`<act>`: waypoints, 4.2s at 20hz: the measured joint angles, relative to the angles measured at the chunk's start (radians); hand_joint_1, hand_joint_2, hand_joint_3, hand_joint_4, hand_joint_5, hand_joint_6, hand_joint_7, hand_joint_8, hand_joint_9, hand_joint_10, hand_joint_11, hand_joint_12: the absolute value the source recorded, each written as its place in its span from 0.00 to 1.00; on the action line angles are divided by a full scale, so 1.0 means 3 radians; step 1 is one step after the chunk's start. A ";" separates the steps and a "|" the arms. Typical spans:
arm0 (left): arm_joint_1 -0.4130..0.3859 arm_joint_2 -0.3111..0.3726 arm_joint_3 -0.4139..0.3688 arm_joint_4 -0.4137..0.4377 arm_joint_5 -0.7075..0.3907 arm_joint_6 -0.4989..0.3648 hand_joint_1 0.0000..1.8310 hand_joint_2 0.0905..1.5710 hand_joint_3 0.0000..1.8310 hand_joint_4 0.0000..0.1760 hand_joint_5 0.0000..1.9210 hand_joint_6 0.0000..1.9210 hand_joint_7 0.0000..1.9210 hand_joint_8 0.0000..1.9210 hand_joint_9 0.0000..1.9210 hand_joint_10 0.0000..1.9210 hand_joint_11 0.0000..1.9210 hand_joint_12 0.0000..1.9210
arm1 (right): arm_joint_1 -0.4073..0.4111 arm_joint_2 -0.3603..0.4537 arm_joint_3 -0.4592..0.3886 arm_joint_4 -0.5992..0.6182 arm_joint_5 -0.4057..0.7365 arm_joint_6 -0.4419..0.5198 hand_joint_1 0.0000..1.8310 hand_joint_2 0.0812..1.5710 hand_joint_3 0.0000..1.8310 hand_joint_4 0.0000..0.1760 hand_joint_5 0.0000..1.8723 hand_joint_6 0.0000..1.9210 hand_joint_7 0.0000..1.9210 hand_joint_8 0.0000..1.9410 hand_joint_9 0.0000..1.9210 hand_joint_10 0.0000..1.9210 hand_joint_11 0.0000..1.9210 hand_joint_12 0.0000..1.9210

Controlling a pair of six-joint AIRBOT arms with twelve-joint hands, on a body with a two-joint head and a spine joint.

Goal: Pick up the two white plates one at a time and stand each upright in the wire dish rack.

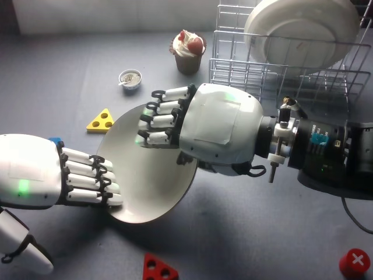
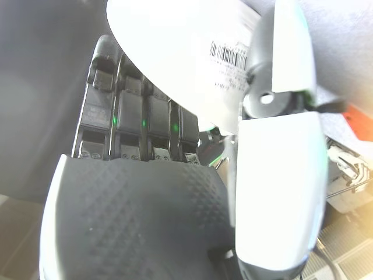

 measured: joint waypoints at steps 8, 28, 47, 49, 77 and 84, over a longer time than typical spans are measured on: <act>0.0000 -0.0003 0.0023 -0.0011 0.0003 -0.0010 0.00 0.66 0.00 0.00 0.05 0.00 0.06 0.00 0.06 0.00 0.06 0.00 | -0.0050 0.0009 -0.0028 -0.0038 0.0123 -0.0009 0.76 0.66 0.00 0.00 0.52 0.54 0.54 0.36 0.60 0.42 0.69 0.20; -0.0649 0.0184 0.0228 -0.1105 -0.0004 -0.0005 0.00 0.65 0.00 0.00 0.06 0.01 0.07 0.01 0.07 0.01 0.08 0.01 | 0.0261 0.1311 -0.1431 0.0303 -0.0167 0.0946 0.82 0.64 0.00 0.00 0.51 0.47 0.56 0.32 0.63 0.30 0.55 0.66; -0.0707 0.0309 0.0284 -0.1156 -0.0019 -0.0004 0.00 0.65 0.00 0.00 0.06 0.00 0.08 0.00 0.08 0.00 0.07 0.01 | 0.1045 0.1887 -0.1268 -0.0364 -0.0835 0.3249 0.76 0.65 0.00 0.00 0.51 0.52 0.56 0.35 0.62 0.39 0.65 0.23; -0.0690 0.0327 0.0284 -0.1127 0.0029 -0.0006 0.00 0.65 0.00 0.00 0.06 0.00 0.07 0.00 0.07 0.00 0.07 0.00 | 0.1069 0.1966 -0.1242 -0.0273 -0.0928 0.3332 0.76 0.66 0.00 0.00 0.50 0.56 0.55 0.36 0.61 0.41 0.69 0.11; -0.0373 0.0526 0.0332 -0.1241 -0.0538 -0.0005 0.00 0.65 0.00 0.00 0.06 0.00 0.07 0.00 0.07 0.00 0.08 0.00 | 0.1798 0.1907 -0.0876 0.0885 -0.2253 0.3422 0.82 0.66 0.00 0.00 0.48 0.51 0.59 0.26 0.58 0.38 0.51 0.71; -0.0324 0.0525 0.0329 -0.1297 -0.0637 -0.0004 0.00 0.65 0.00 0.00 0.08 0.01 0.09 0.01 0.09 0.01 0.08 0.00 | 0.1871 0.1836 -0.0682 0.1040 -0.2487 0.3422 0.81 0.65 0.00 0.00 0.51 0.48 0.55 0.30 0.57 0.40 0.52 0.71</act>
